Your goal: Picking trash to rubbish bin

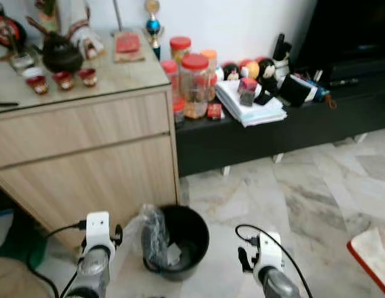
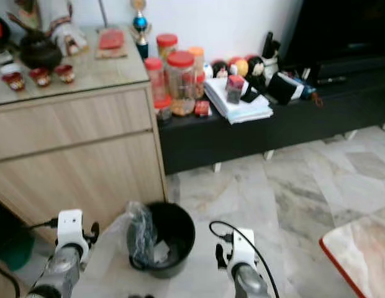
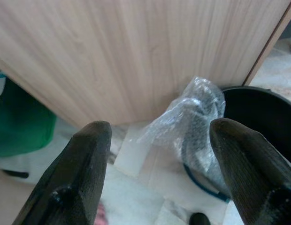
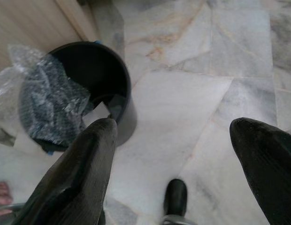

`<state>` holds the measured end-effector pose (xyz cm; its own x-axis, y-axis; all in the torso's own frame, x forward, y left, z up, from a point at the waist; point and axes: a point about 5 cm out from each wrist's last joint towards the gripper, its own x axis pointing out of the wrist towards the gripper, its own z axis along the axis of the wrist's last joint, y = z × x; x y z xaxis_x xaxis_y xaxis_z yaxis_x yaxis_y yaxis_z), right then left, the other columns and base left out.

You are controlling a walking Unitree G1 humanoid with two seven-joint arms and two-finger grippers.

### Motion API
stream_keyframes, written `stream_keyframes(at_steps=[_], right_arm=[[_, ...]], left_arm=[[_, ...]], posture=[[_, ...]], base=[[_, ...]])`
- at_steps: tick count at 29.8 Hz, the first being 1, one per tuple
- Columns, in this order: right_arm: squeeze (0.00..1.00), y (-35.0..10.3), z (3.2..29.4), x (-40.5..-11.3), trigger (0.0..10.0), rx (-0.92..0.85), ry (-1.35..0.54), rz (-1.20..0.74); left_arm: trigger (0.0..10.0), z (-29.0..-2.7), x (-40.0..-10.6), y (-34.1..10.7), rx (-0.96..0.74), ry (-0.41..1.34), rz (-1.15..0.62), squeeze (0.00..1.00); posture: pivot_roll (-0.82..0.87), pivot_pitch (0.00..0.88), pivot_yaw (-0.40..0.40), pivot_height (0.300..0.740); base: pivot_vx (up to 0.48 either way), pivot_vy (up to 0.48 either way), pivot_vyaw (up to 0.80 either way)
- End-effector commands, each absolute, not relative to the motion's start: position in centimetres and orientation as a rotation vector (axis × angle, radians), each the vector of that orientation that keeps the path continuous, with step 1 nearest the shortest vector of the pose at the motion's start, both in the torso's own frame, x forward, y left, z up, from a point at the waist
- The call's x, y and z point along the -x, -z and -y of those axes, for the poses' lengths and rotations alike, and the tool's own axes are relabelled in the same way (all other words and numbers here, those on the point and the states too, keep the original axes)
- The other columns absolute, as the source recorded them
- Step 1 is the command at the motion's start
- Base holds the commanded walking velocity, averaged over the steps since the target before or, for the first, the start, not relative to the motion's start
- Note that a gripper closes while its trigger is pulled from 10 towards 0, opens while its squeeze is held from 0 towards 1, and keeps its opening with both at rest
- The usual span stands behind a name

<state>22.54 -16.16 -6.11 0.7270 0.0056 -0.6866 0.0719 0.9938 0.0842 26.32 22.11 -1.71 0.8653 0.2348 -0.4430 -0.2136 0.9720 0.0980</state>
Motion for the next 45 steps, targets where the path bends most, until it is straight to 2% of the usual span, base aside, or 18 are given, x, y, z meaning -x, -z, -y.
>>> stream_keyframes(at_steps=[1, 24, 36, 45], right_arm=[[0.00, 6.1, 16.2, -22.6, 10.0, -0.106, 0.037, -0.758], [0.00, 6.1, 16.4, -22.5, 10.0, -0.095, 0.036, -0.757], [0.00, 6.5, 16.3, -22.0, 10.0, -0.083, 0.027, -0.786], [0.00, 6.7, 16.3, -21.6, 10.0, -0.076, 0.021, -0.800]], left_arm=[[10.0, -22.0, -26.2, 1.8, -0.050, -0.229, -0.477, 0.00], [10.0, -21.8, -26.0, 2.1, -0.045, -0.233, -0.488, 0.00], [10.0, -22.3, -25.3, 2.6, -0.052, -0.257, -0.517, 0.00], [10.0, -22.4, -25.2, 2.6, -0.048, -0.261, -0.516, 0.00]], posture=[[0.02, 0.000, 0.021, 0.740], [0.02, 0.000, 0.010, 0.740], [0.02, 0.000, 0.009, 0.740], [0.02, 0.000, 0.009, 0.740]], base=[[-0.289, 0.000, 0.00], [-0.292, 0.000, 0.00], [0.000, 0.000, 0.00], [0.000, 0.000, -0.75]])
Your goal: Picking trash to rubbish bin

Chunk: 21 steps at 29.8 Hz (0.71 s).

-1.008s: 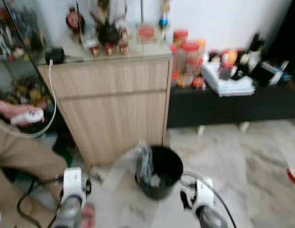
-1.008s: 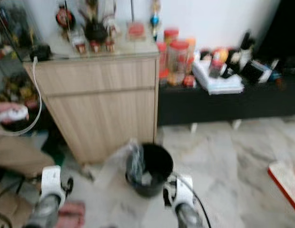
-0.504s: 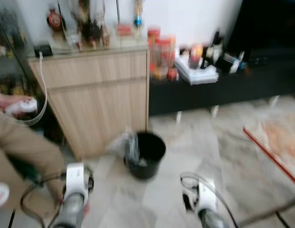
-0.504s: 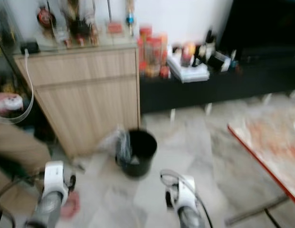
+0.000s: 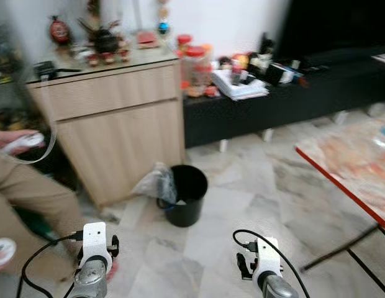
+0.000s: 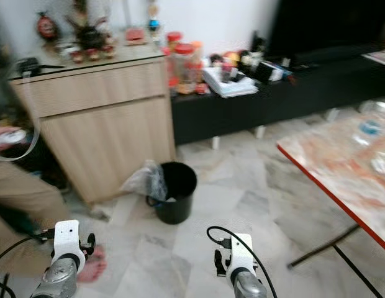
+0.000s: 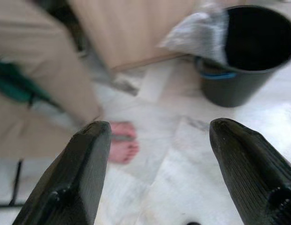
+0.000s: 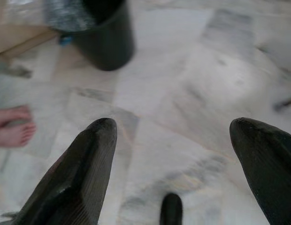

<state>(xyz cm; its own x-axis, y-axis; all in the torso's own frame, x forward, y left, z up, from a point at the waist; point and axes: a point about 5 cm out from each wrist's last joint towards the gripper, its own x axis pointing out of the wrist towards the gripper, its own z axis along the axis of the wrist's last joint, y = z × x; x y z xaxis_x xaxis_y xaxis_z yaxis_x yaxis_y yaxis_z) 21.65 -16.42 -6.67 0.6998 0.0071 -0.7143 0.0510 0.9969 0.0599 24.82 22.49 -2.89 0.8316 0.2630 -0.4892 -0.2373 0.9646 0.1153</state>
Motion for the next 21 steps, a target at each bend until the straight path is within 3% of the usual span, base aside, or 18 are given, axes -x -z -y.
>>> stream_keyframes(at_steps=[1, 21], right_arm=[[0.00, 6.71, 16.29, -21.61, 10.0, -0.075, 0.020, -0.801], [0.00, 6.77, 16.03, -21.57, 10.0, -0.078, 0.016, -0.807]], left_arm=[[10.0, -22.37, -25.20, 2.64, -0.049, -0.261, -0.517, 0.00], [10.0, -22.71, -25.05, 2.67, -0.056, -0.262, -0.521, 0.00]], posture=[[0.02, 0.000, 0.009, 0.740], [0.02, 0.000, 0.022, 0.740]], base=[[0.000, 0.000, -0.74], [0.000, 0.000, -0.73]])
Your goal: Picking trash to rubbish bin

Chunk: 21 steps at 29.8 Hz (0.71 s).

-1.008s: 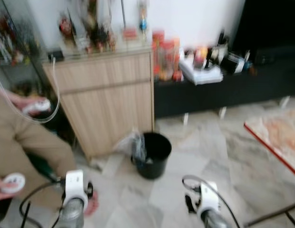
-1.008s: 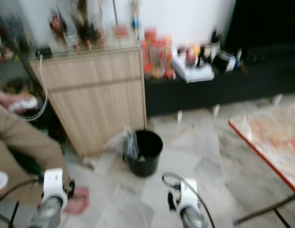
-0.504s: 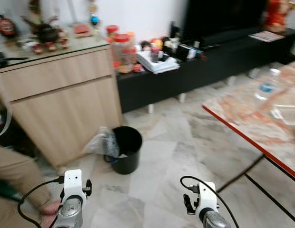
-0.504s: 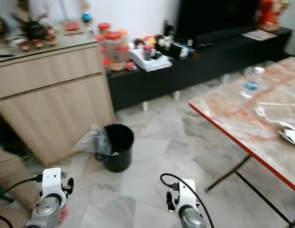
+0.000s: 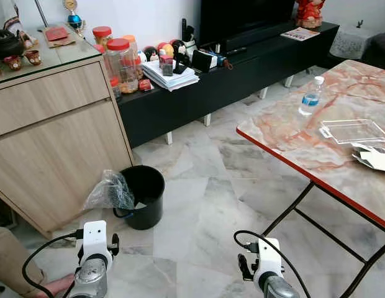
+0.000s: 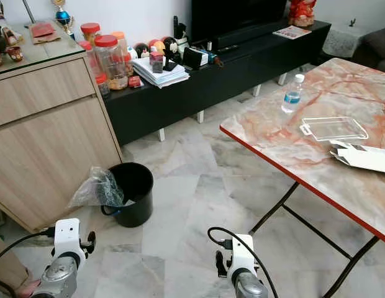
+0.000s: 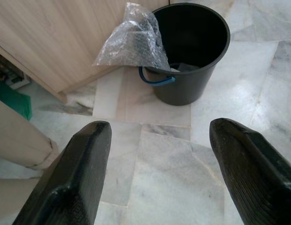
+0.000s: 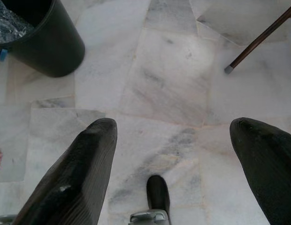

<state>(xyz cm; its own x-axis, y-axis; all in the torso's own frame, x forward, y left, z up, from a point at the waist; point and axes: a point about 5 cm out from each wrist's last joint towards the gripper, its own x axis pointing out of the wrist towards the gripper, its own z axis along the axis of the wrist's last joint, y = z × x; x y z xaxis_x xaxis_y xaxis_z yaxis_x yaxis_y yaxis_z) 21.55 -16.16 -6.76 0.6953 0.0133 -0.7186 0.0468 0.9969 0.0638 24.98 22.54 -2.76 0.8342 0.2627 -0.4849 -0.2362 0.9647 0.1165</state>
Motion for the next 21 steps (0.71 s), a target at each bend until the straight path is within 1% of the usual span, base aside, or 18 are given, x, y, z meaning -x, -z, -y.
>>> stream_keyframes(at_steps=[1, 5, 9, 10, 15, 21], right_arm=[[0.00, 6.78, 16.04, -21.55, 10.0, -0.078, 0.017, -0.807], [0.00, 6.88, 16.07, -21.36, 10.0, -0.077, 0.017, -0.811], [0.00, 6.93, 16.10, -21.28, 10.0, -0.075, 0.017, -0.815], [0.00, 6.94, 16.10, -21.28, 10.0, -0.075, 0.017, -0.816], [0.00, 6.87, 16.01, -21.39, 10.0, -0.078, 0.016, -0.812], [0.00, 6.84, 15.95, -21.46, 10.0, -0.078, 0.014, -0.811]], left_arm=[[10.0, -22.66, -24.97, 2.75, -0.053, -0.262, -0.523, 0.00], [10.0, -22.53, -24.75, 2.93, -0.056, -0.257, -0.529, 0.00], [10.0, -22.70, -24.69, 2.90, -0.110, -0.263, -0.531, 0.00], [10.0, -22.77, -24.68, 2.94, -0.132, -0.264, -0.541, 0.00], [10.0, -22.77, -24.82, 2.89, -0.118, -0.267, -0.545, 0.00], [10.0, -22.70, -25.07, 2.74, -0.110, -0.265, -0.542, 0.00]], posture=[[0.02, 0.000, 0.023, 0.740], [0.02, 0.000, 0.021, 0.740], [0.02, 0.000, 0.019, 0.740], [0.02, 0.000, 0.020, 0.740], [0.02, 0.000, 0.020, 0.740], [0.02, 0.000, 0.022, 0.740]], base=[[0.000, 0.000, -0.73], [0.000, 0.000, -0.73], [0.000, 0.000, -0.73], [0.000, -0.315, -0.73], [0.000, -0.480, -0.73], [0.000, 0.000, -0.72]])
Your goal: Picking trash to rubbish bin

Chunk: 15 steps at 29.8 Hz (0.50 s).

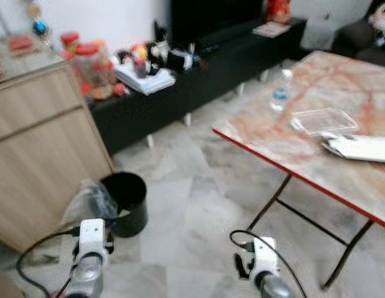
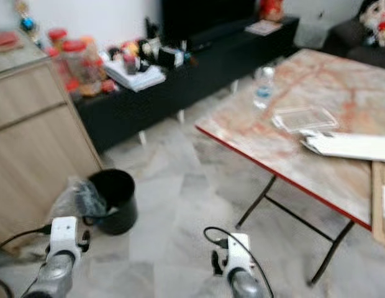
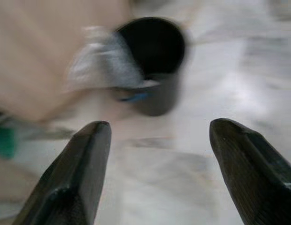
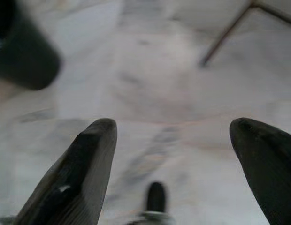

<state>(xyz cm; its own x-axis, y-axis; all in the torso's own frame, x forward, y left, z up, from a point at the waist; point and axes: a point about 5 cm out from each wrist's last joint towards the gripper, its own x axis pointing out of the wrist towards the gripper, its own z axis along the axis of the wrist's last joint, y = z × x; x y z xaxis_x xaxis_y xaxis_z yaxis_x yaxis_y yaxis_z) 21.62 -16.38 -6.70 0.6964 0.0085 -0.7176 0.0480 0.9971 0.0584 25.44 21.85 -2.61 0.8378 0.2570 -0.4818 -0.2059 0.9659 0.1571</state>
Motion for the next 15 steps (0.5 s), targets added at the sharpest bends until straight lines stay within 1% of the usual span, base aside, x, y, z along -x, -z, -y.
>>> stream_keyframes(at_steps=[1, 15], right_arm=[[0.00, 6.84, 15.93, -21.45, 10.0, -0.078, 0.014, -0.811], [0.00, 6.82, 16.07, -21.49, 10.0, -0.080, 0.021, -0.810]], left_arm=[[10.0, -22.72, -25.07, 2.74, -0.109, -0.265, -0.542, 0.00], [10.0, -22.68, -25.62, 2.32, -0.108, -0.252, -0.526, 0.00]], posture=[[0.02, 0.000, 0.025, 0.740], [0.02, 0.000, 0.030, 0.740]], base=[[0.000, 0.000, -0.73], [0.000, 0.000, -0.72]])
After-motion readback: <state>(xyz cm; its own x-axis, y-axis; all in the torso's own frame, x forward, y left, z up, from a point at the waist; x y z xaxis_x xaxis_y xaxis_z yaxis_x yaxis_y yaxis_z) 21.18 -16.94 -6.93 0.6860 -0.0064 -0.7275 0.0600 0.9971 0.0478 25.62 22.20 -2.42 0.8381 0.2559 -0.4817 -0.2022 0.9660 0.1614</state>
